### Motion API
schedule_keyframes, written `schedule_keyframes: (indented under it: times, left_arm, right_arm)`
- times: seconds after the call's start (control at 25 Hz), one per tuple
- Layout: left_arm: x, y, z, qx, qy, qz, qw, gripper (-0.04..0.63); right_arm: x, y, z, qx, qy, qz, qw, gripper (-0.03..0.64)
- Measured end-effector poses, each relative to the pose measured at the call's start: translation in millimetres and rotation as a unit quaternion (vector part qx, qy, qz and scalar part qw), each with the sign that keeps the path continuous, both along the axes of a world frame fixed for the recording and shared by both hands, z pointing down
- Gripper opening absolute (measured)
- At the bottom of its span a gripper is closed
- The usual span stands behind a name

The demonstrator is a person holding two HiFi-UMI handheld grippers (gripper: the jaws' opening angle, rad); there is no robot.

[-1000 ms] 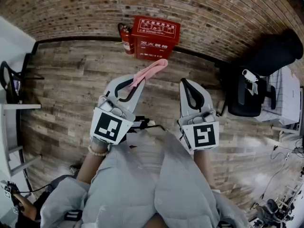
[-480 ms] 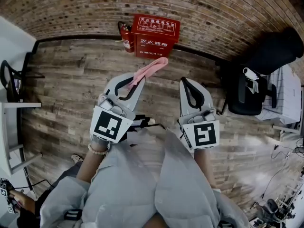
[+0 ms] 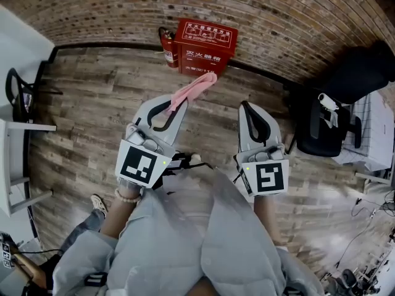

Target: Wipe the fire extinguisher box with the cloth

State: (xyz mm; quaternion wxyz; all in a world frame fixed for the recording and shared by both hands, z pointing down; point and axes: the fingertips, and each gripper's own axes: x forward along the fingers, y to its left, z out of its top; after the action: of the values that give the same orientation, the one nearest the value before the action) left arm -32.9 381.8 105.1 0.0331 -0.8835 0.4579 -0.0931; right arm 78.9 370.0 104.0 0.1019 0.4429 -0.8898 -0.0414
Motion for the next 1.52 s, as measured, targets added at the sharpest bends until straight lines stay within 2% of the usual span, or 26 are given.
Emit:
schedule_keyframes:
  times: [0.2,0.44,0.68,0.96,1.52]
  left_arm:
    - [3,7,6,-0.001,-0.002,-0.028,0.9996,0.011]
    - [1,12,12,-0.003,-0.001,-0.050,0.9988,0.011]
    - [-2,-8,18,-0.005,0.001,-0.049,0.9988,0.011]
    - [-11,-76,25,-0.006,0.011,-0.037,0.9992,0.011]
    - [-46,-256,14,-0.011,-0.004,0.018,0.9998,0.011]
  right_arm:
    - [4,7,5,-0.007,-0.009,-0.024,1.000,-0.002]
    - [12,10,15,-0.017,-0.026,-0.031,0.999,0.000]
    - [9,-9,22,-0.019,-0.019,-0.032,0.999,0.000]
    - [-1,-67,27,-0.015,0.010,-0.022,1.000,0.000]
    - [-49,-243,15,-0.019,0.010,0.017,1.000,0.000]
